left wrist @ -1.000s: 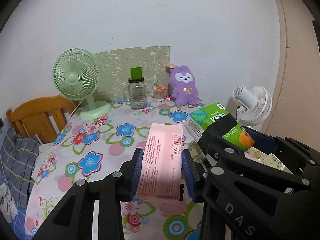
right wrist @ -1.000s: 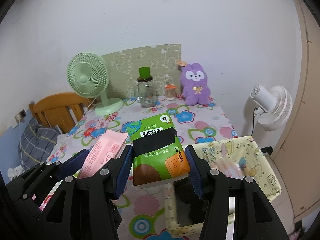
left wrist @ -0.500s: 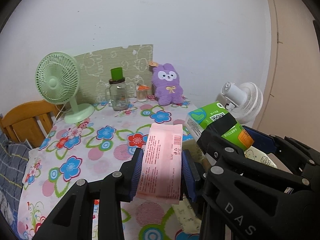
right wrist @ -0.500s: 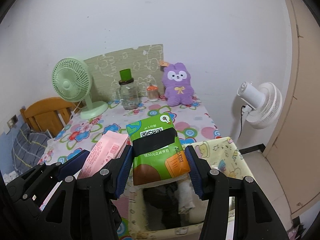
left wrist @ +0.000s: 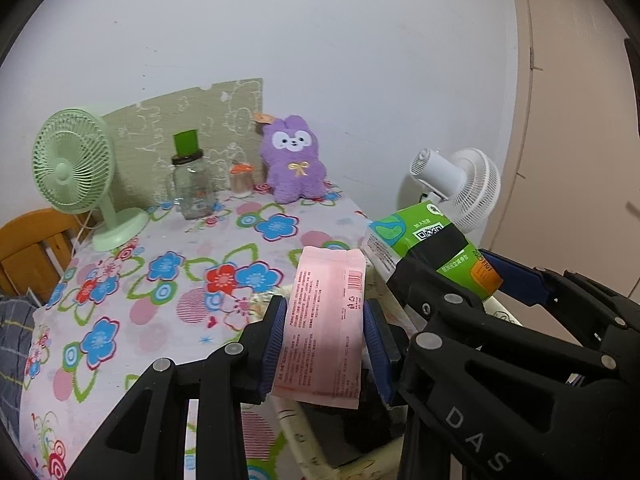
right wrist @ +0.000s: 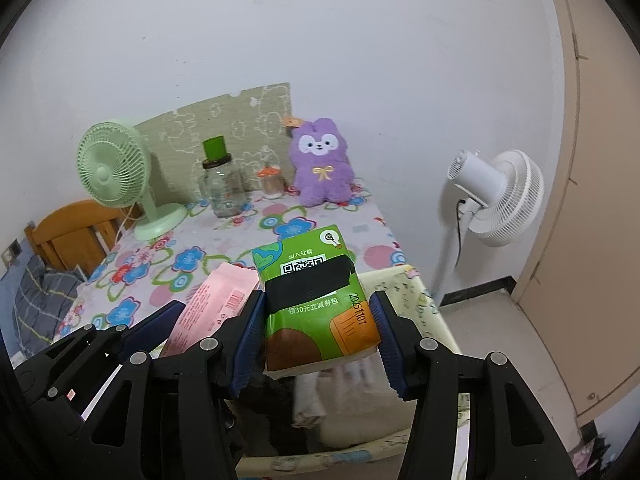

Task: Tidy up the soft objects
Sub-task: 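Carry the pink packet with the left tool while the right tool carries the tissue pack to the box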

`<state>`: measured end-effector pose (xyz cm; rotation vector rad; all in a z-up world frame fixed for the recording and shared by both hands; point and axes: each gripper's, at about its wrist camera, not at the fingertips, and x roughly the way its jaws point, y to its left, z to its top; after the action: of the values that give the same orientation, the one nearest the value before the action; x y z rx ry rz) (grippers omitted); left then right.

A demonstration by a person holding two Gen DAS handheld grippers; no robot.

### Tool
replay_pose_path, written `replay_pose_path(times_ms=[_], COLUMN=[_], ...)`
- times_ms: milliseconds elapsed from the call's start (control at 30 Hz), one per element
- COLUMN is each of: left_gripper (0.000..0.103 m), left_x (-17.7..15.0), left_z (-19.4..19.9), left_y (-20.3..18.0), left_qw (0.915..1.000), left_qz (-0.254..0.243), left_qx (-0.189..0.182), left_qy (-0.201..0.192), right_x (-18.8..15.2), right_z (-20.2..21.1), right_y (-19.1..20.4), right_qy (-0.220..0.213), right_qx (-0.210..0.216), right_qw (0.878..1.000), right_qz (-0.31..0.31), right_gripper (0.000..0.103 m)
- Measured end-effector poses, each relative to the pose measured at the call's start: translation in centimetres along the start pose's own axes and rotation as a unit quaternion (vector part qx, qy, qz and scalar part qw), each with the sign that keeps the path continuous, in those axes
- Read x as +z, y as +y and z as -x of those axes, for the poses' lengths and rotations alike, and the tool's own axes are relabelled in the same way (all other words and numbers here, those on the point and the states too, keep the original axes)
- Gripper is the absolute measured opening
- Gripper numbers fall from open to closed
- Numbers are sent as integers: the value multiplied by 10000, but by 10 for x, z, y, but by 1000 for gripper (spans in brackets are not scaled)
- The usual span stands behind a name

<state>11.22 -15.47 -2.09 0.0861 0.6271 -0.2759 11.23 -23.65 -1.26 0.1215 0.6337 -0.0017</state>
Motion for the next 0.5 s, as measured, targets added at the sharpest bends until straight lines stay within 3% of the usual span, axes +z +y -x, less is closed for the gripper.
replay_pose_path(times_ms=[433, 467, 500], left_gripper=[41, 43, 51], left_x=[-6, -7, -7], left_z=[-30, -31, -32], left_y=[-23, -23, -24], left_qw=[9990, 9989, 9988], left_qz=[-185, -209, -235], left_qx=[-238, -247, -262], left_qy=[316, 329, 334], right_x=[-13, -14, -15], right_z=[-18, -19, -21], right_y=[-31, -32, -33], right_qy=[279, 300, 317], right_qx=[-234, -239, -243], right_qw=[9991, 9990, 9989], right_qz=[-217, -224, -229], right_gripper=[57, 57, 57])
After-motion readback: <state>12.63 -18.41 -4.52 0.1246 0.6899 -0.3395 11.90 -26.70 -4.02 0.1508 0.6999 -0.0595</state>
